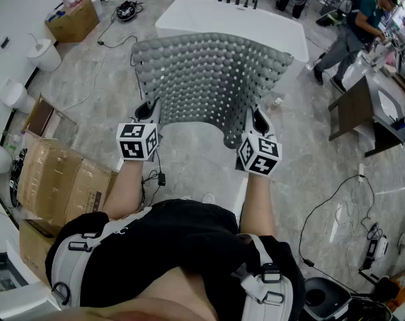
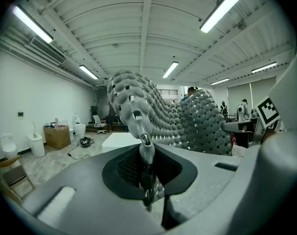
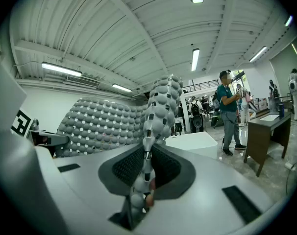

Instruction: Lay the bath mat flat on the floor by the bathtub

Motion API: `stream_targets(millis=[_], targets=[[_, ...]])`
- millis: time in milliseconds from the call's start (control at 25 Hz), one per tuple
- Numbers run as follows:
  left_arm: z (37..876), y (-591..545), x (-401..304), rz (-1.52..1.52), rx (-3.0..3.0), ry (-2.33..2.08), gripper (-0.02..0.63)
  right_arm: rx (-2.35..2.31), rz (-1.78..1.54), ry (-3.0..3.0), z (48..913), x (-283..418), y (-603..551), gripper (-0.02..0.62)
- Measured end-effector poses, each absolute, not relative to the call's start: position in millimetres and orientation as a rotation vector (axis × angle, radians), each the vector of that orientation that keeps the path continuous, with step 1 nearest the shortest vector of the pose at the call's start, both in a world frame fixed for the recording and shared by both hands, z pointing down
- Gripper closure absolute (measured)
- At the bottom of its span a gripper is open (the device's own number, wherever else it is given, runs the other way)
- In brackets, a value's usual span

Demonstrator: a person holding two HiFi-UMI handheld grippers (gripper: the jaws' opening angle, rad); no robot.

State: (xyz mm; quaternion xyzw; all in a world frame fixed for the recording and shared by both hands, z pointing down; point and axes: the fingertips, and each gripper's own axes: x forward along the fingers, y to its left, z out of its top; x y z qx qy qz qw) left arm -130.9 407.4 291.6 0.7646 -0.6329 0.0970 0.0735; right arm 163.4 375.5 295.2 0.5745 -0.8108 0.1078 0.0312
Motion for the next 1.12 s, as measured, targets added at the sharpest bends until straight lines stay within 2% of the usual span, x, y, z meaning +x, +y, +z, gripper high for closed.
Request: stream_targets(millis=[1120], targets=[[300, 389, -158, 0.286, 2.381, -1.846, 0.566, 1.844, 0.349, -2.476, 303, 134, 378, 0.538]])
